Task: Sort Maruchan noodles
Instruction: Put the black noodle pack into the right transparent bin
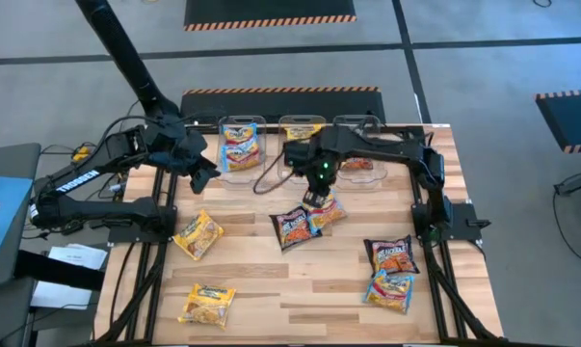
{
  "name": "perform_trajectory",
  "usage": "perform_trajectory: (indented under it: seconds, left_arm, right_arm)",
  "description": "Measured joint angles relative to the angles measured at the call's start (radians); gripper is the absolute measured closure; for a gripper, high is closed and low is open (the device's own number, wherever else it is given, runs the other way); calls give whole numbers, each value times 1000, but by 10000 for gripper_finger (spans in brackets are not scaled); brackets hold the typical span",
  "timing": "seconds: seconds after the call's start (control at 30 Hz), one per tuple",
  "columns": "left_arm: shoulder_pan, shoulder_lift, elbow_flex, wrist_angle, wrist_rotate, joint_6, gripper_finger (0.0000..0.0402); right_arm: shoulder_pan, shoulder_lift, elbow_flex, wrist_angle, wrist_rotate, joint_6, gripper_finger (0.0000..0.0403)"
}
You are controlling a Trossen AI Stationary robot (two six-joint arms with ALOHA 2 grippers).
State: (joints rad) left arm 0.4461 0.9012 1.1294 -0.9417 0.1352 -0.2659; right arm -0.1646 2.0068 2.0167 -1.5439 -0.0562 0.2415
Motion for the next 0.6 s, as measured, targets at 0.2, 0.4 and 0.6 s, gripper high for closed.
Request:
perform_trajectory:
  seconds: [0.2,0.4,0.6]
  left_arm:
    - [0,0,0,-42,0,42,270]
    - [0,0,0,-67,1,64,270]
    - [0,0,0,-64,0,97,270]
  right_arm:
    - [85,-4,-46,-25,1,99,266]
    - [143,-102,-220,-6,1,227,266]
    - [187,-299,-467,124,1,426,266]
